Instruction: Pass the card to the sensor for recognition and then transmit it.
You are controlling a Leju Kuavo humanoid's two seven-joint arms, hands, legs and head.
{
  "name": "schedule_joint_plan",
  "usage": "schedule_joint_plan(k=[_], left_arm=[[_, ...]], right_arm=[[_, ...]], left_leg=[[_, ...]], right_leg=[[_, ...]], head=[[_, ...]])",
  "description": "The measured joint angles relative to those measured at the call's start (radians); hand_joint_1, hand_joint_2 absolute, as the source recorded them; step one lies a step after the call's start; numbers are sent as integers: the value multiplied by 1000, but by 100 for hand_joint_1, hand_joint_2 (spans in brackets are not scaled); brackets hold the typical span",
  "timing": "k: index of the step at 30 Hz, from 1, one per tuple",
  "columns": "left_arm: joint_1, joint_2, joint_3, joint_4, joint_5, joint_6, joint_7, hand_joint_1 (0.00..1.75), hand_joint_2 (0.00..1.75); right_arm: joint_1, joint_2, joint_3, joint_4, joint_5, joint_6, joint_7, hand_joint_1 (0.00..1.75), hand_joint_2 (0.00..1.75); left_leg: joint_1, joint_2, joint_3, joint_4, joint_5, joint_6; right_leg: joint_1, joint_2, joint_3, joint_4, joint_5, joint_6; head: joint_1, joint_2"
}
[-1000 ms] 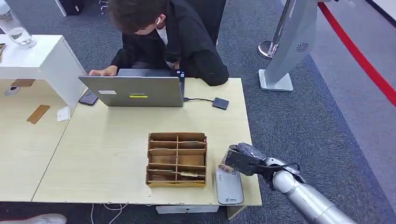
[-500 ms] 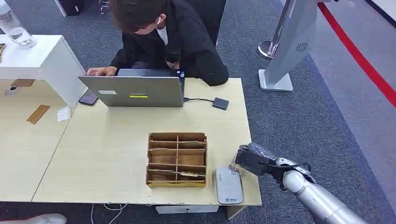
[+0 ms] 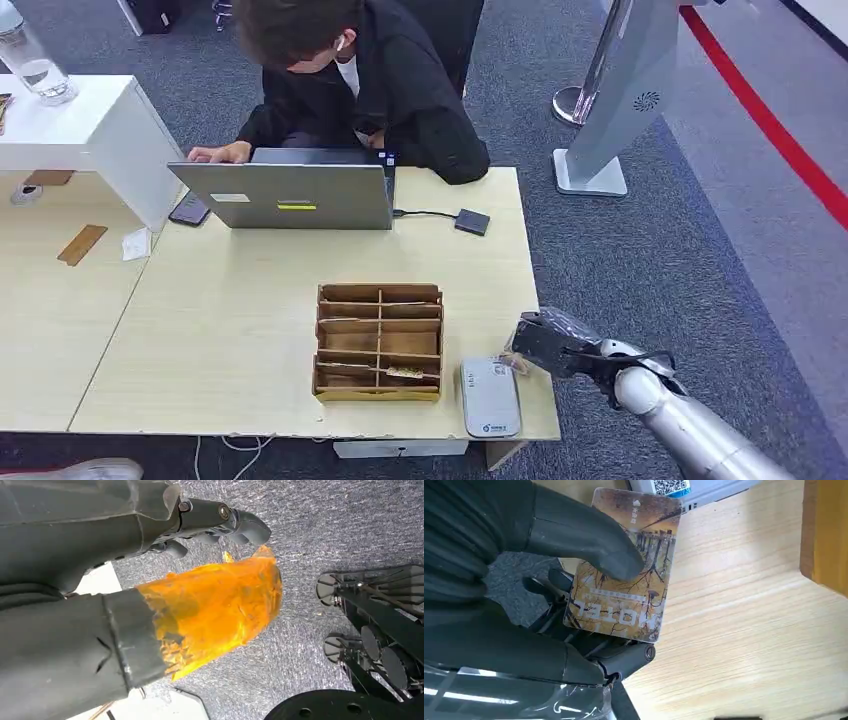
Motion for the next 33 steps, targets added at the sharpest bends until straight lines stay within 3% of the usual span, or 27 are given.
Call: schedule_joint_plan(k=[20,33], left_arm=[[-1,3,11,0,-35,-1,-8,0,0],[-2,12,31,0,-60,-5,-21,0,0]], right_arm=[[10,-13,12,-10,4,31,-16,175,175],[11,-28,46,-43,-80,98,-100,175,175]], left_leg=[[0,0,0,0,0,0],[0,0,0,0,0,0]], right_leg=[[0,0,0,0,0,0],[0,0,0,0,0,0]], head=[[0,0],[0,0]])
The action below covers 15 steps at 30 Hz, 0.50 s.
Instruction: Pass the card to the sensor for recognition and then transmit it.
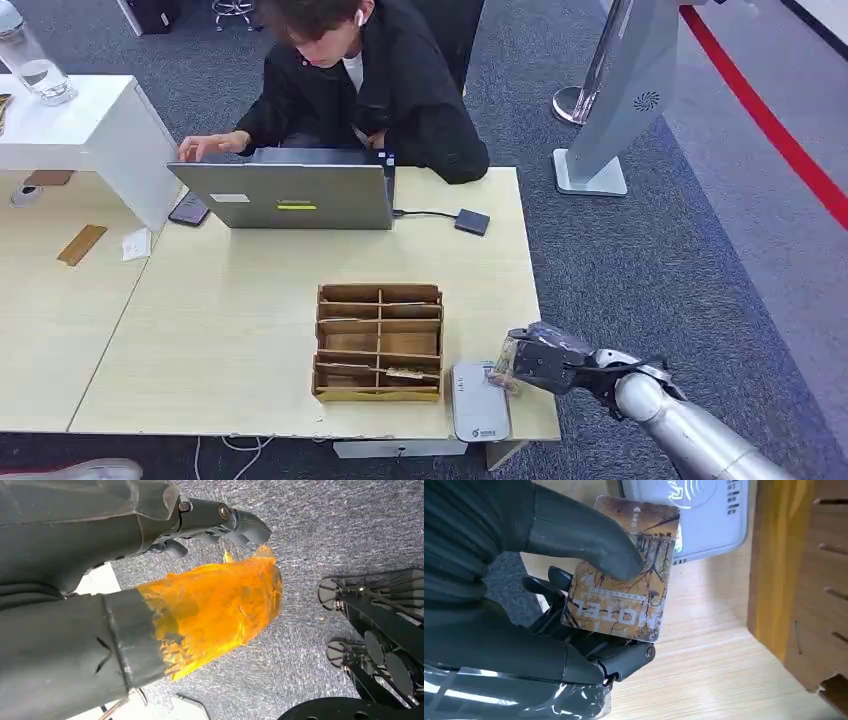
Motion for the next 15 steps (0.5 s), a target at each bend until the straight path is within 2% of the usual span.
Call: schedule_joint_plan(k=[15], left_arm=[[0,5,0,0,-3,-2,0,0,0]], right_arm=[[0,-13,12,-16,-4,9,-6,175,175]], left_leg=[[0,0,0,0,0,0]], right_leg=[[0,0,0,0,0,0]], head=[[0,0]])
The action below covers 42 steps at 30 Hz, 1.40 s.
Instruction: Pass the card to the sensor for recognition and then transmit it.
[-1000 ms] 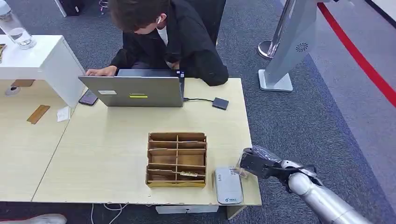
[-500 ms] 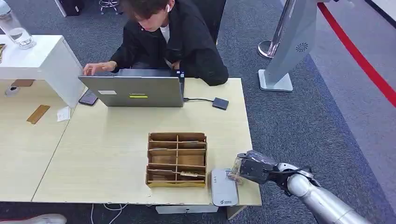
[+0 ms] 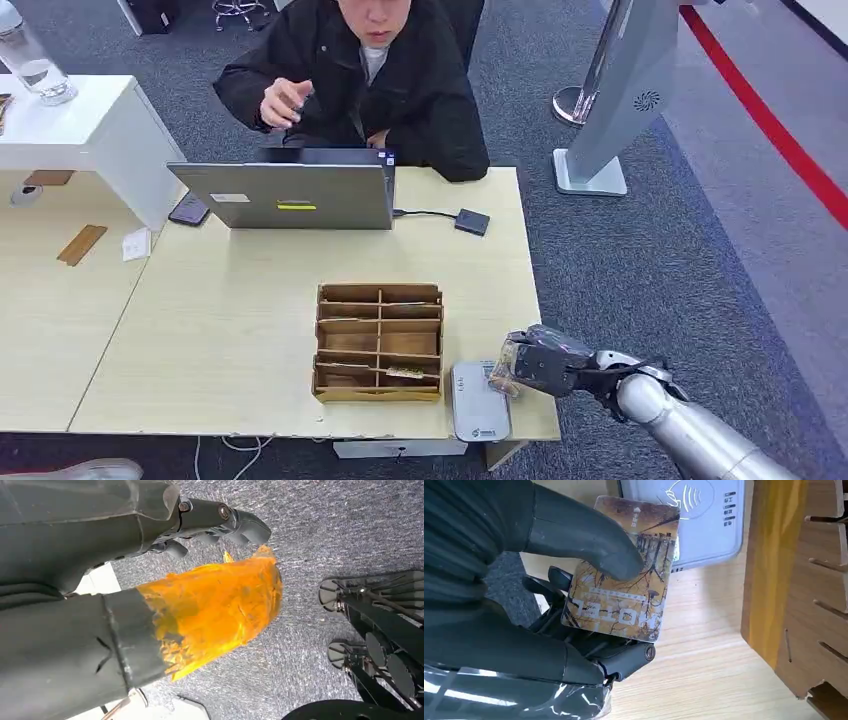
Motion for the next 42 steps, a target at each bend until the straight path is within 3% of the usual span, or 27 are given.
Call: schedule_joint_plan(k=[32,34,35,36,38,39,40,42], left_arm=[[0,2,0,0,-3,2,-2,0,0],[-9,-23,-13,-13,-89,106,-55,0,0],[-25,-67,-33,-14,-141,241,-42,0,0],[-46,-107,-56,-10,-160,433,-21,0,0],[-85,-179,-93,1,-175,725,-6,0,0],[-105,-201,-105,7,-177,788,-6,0,0],[-119,-222,-113,14,-179,803,-8,0,0],[-132,-243,-127,18,-180,765,-13,0,0]], right_arm=[[0,0,0,-5,0,0,0,175,175],[9,0,2,-9,38,-12,42,175,175],[30,11,9,-24,65,-39,73,175,175],[48,16,17,-40,79,-66,90,175,175],[70,32,36,-58,90,-84,105,175,175],[80,41,44,-67,90,-89,106,175,175],[84,46,50,-76,89,-92,108,175,175],[87,47,56,-82,86,-95,112,175,175]], left_leg=[[0,0,0,0,0,0],[-1,-1,1,0,0,0],[-2,-4,0,0,0,1],[-2,-6,-1,0,1,1],[-2,-7,-1,0,0,1],[-2,-5,0,0,0,1],[-3,-5,1,0,0,2],[-2,-3,1,0,0,2]], right_leg=[[0,0,0,0,0,0],[0,-1,0,0,0,0],[-1,-4,0,-1,-1,1],[-2,-6,1,-1,-1,1],[-1,-7,2,-1,0,1],[-2,-6,3,-1,0,1],[-2,-5,3,-1,0,1],[-2,-3,3,-1,0,2]], head=[[0,0],[0,0],[0,0],[-1,0],[1,0],[0,0],[0,0],[1,0]])
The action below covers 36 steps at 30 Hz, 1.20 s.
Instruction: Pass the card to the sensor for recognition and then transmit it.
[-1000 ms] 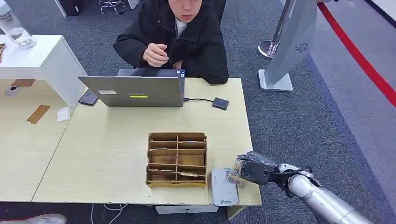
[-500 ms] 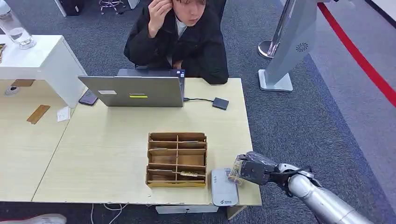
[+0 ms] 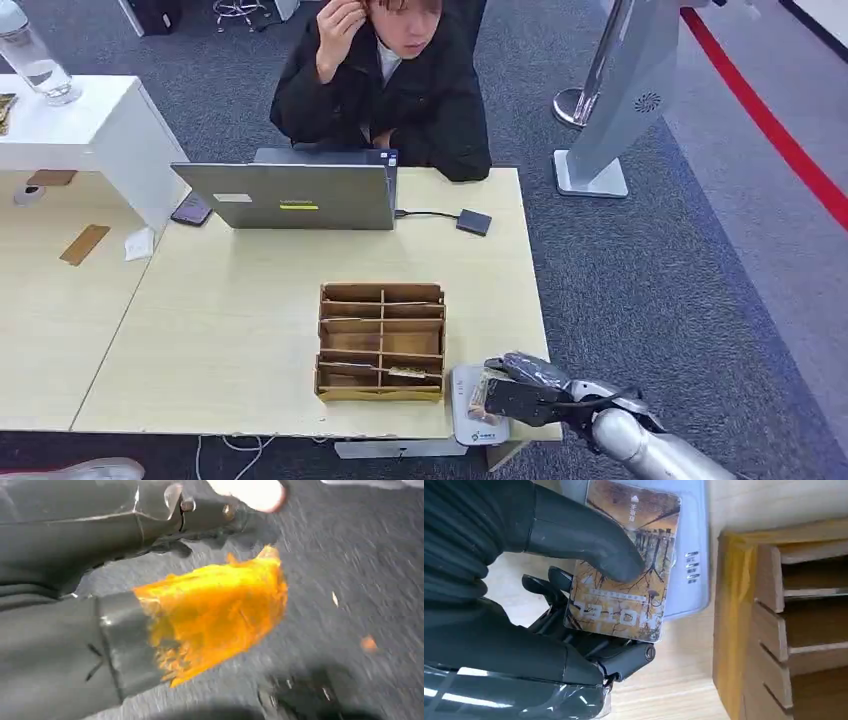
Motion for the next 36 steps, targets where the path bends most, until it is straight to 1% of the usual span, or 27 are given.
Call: schedule_joint_plan(k=[2,10,28,30,32,35,36], left_arm=[[-2,-10,-7,2,0,-14,-5,0,0],[-3,-21,-24,3,2,-21,-7,0,0],[-4,-22,-26,3,-1,-23,-8,0,0],[-4,-22,-26,3,1,-23,-8,0,0],[-3,-22,-26,3,6,-23,-8,0,0],[-3,-22,-26,3,14,-21,-8,0,0],[-3,-22,-26,3,15,-21,-8,0,0]], right_arm=[[2,0,3,-3,-3,-3,2,175,175],[3,0,14,-10,-6,-4,2,175,175],[2,0,26,-10,-6,-18,8,175,175],[3,0,27,-10,15,-41,25,175,175],[6,0,27,-16,47,-78,45,175,175],[18,2,18,-28,117,-155,82,175,175],[20,3,16,-32,128,-166,88,175,175]], left_leg=[[0,1,0,0,0,0],[1,1,0,0,0,0],[1,1,0,0,0,0],[1,1,0,0,0,0],[1,1,0,0,0,0],[1,1,0,0,0,0],[1,1,0,0,0,0]], right_leg=[[0,1,-1,0,0,0],[1,1,-1,0,0,0],[1,1,-1,0,0,0],[1,1,-1,0,0,0],[1,1,-1,0,0,0],[1,1,-1,0,0,0],[1,1,-1,0,0,0]], head=[[-1,0],[0,0],[-1,0],[-1,0],[-1,0],[0,0],[-1,0]])
